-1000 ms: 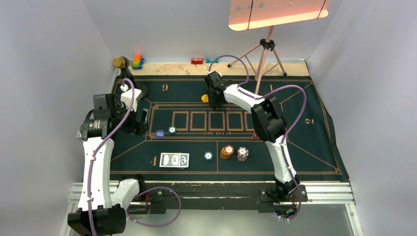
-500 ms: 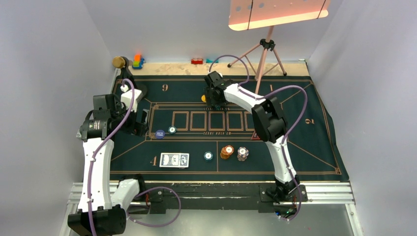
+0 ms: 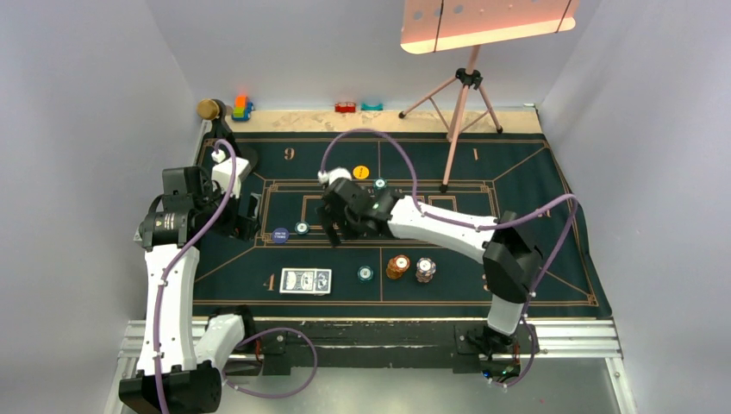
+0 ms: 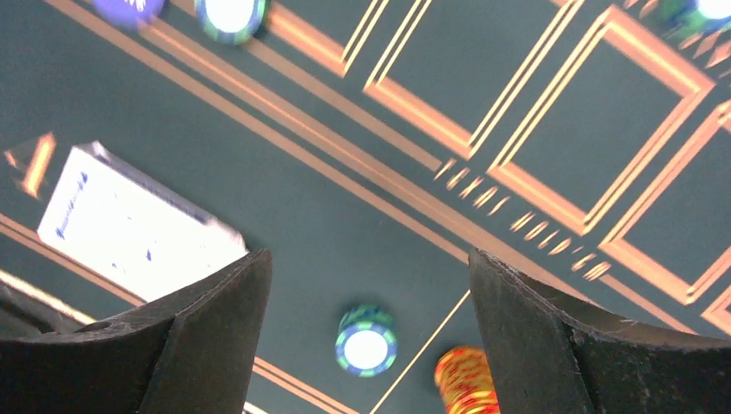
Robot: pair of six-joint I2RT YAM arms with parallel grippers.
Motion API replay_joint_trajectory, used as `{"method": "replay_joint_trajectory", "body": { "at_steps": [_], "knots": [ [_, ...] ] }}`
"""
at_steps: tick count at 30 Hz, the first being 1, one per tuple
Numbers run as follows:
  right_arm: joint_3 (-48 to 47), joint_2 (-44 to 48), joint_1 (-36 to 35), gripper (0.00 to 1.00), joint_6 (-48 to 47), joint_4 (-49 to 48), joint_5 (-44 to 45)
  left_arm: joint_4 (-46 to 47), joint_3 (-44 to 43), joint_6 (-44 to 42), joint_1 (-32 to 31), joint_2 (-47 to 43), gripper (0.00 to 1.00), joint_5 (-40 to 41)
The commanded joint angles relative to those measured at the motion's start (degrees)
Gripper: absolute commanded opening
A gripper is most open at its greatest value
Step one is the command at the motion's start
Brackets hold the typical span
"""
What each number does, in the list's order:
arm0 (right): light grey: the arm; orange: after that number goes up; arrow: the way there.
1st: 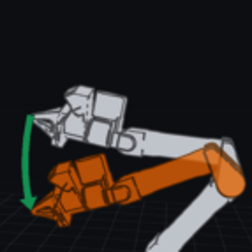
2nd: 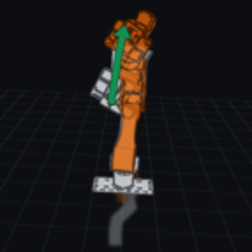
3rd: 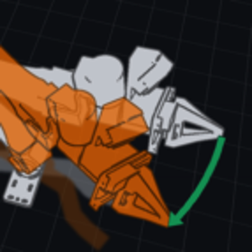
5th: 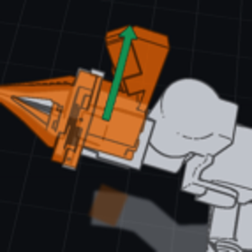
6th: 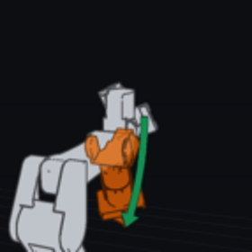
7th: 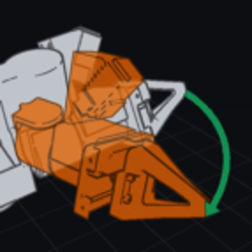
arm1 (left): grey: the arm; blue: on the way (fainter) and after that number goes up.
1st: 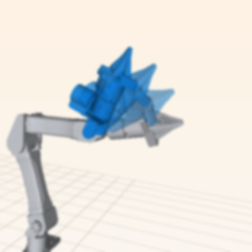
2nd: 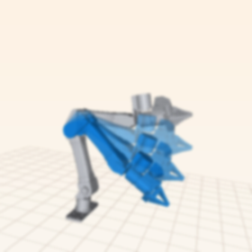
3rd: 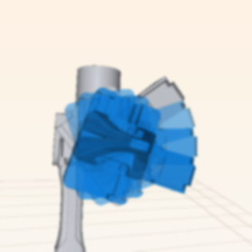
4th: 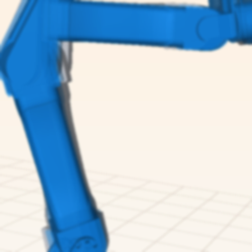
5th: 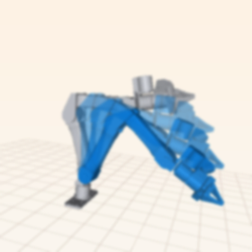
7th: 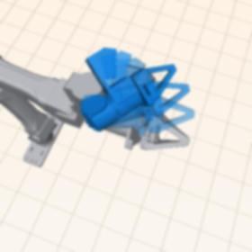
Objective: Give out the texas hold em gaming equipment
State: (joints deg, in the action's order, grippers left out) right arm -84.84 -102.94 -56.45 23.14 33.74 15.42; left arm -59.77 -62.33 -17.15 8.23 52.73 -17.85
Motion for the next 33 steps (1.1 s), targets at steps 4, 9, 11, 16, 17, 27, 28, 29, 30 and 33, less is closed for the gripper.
{"method": "replay_joint_trajectory", "body": {
  "at_steps": [4, 9, 11, 16, 17, 27, 28, 29, 30, 33],
  "knots": [
    [6.5, -0.3, -5.1, 0.88, 5.5, 2.5, -1.1, -0.6, -0.5, -0.8, 0.3, -1.0, 1.0, -0.8],
    [8.8, -0.8, -6.0, 0.89, 7.0, 2.9, -1.4, -0.8, -0.8, -0.8, 0.3, -1.1, 1.0, -0.9],
    [9.7, -0.9, -6.5, 0.9, 7.4, 2.7, -1.9, -0.8, -1.0, -0.9, 0.3, -1.0, 1.0, -0.7],
    [11.7, -1.7, -7.6, 0.9, 9.0, 2.0, -3.4, -0.9, -1.5, -1.0, 0.3, -0.9, 1.0, -0.4],
    [12.2, -1.6, -7.9, 0.9, 9.2, 1.5, -4.1, -0.9, -1.5, -1.1, 0.3, -0.8, 1.0, -0.4],
    [13.6, -2.3, -8.7, 0.88, 9.7, 2.6, -3.9, -0.6, -1.5, -1.3, 0.3, -0.7, 1.0, 0.0],
    [13.9, -2.3, -8.7, 0.88, 9.6, 2.6, -4.0, -0.5, -1.4, -1.2, 0.3, -0.8, 1.0, 0.0],
    [14.1, -2.3, -8.7, 0.87, 9.6, 2.6, -3.9, -0.6, -1.5, -1.2, 0.3, -0.8, 1.0, 0.0],
    [14.3, -2.5, -8.7, 0.87, 9.6, 2.5, -3.9, -0.6, -1.5, -1.2, 0.3, -0.8, 1.0, 0.1],
    [15.1, -2.9, -8.7, 0.84, 9.5, 2.0, -4.4, -0.6, -1.5, -1.1, 0.3, -0.9, 1.0, 0.0]
  ]
}}
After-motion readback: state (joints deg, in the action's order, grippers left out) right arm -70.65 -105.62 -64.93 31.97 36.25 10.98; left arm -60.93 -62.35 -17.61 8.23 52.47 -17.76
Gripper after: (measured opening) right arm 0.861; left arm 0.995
